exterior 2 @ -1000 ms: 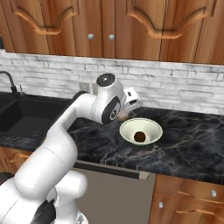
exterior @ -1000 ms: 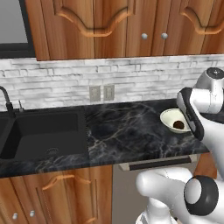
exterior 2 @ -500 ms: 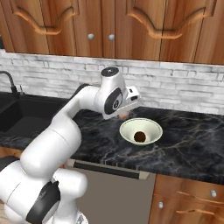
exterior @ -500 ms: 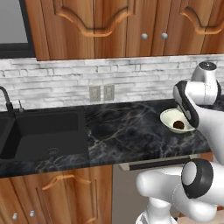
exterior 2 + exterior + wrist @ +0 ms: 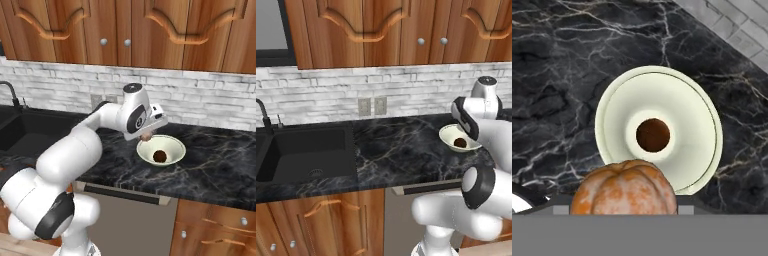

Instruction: Open the cabinet. Pick the orange and tangerine from the cabinet and place them into the bowl. Then close the cabinet.

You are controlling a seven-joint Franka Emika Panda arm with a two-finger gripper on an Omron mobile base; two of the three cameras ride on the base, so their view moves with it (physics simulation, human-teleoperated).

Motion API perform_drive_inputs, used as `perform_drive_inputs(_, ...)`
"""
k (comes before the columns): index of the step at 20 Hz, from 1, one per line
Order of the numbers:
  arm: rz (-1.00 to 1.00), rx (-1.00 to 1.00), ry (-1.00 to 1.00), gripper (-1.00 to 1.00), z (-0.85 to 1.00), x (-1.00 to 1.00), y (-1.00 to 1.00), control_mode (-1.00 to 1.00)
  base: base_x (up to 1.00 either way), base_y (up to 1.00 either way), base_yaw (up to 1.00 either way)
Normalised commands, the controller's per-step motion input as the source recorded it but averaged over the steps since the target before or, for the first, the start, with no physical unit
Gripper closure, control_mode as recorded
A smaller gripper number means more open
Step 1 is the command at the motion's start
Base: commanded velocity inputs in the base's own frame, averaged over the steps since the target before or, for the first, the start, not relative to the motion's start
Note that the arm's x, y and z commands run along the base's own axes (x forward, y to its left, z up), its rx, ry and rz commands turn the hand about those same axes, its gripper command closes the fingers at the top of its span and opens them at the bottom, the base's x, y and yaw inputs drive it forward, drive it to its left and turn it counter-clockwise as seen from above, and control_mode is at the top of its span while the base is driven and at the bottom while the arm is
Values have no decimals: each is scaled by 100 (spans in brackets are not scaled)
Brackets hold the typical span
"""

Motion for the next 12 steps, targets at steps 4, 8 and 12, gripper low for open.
perform_drive_inputs(4,4,3,0,100,-8,51,-40,-100,0,0,0)
perform_drive_inputs(8,5,0,2,100,-33,40,-23,-100,0,0,0)
perform_drive_inputs(12,7,0,0,100,-46,9,-20,-100,0,0,0)
